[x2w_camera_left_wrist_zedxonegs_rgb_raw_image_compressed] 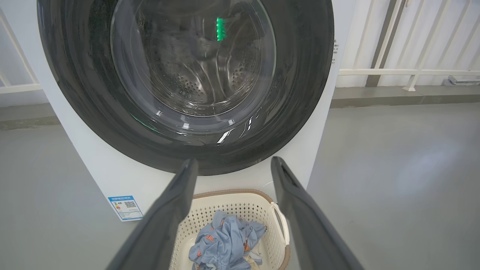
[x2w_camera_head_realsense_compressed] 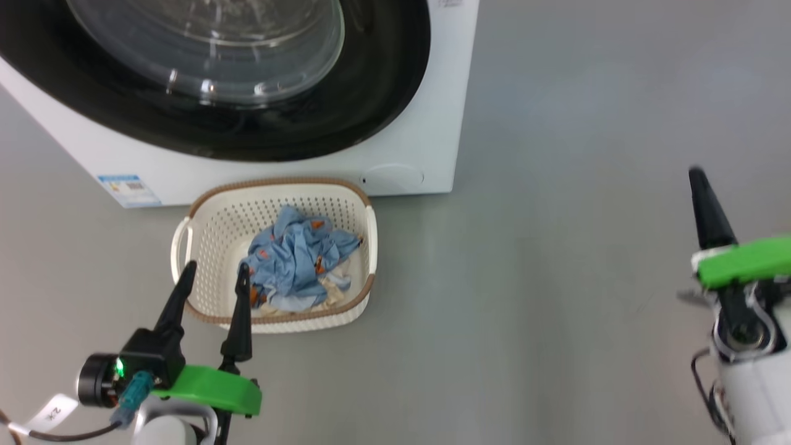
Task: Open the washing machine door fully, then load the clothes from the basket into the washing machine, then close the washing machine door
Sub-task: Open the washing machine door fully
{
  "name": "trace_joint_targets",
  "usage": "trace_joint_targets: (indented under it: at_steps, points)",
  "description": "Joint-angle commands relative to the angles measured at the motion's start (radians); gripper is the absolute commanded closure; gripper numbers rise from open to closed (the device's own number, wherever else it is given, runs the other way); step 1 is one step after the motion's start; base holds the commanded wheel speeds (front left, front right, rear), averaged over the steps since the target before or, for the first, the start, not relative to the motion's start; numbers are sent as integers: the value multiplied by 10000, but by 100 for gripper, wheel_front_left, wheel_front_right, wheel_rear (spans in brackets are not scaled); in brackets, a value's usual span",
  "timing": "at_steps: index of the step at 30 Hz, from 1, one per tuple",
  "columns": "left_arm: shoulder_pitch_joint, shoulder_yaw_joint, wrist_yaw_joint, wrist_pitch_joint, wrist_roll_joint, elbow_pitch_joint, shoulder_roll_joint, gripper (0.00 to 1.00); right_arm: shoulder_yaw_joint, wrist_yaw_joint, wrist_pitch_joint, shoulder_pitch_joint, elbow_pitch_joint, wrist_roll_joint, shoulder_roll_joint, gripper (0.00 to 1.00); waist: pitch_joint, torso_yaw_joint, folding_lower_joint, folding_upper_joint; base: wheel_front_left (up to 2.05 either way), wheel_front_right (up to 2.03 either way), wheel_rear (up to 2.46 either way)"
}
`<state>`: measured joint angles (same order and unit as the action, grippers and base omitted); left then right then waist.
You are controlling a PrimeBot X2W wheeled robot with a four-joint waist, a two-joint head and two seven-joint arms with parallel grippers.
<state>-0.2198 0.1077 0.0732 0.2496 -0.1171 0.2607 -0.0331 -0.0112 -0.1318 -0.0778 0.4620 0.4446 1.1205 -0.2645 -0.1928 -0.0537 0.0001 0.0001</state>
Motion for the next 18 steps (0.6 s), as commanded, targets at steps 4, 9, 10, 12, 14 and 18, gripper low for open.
trace_joint_targets:
  at_steps: [4,9,10,12,14,18]
  points:
    - [-548,-105,-236,122,-191,-473,-172,0,-18,11,1352,1194,-4,2153,-60,100,-759,-335,-1,-1,0,0,0]
    - [-827,107,-358,122,-275,-607,-172,0,-155,11,3188,2534,407,3952,29,100,-1254,-493,-1,-1,0,0,0]
    - [-827,107,-358,122,-275,-607,-172,0,-155,11,3188,2534,407,3952,29,100,-1254,-493,-1,-1,0,0,0]
    - [-944,216,-414,122,-325,-649,-172,0,-173,11,3863,3078,659,4446,34,100,-1440,-581,-1,-1,0,0,0]
    - [-1068,306,-460,122,-387,-671,-172,0,-183,11,4418,3610,936,4830,47,100,-1615,-679,-1,-1,0,0,0]
    - [-1274,484,-564,122,-499,-753,-172,0,-178,11,5374,4698,1551,5480,133,100,-1936,-873,-1,-1,0,0,0]
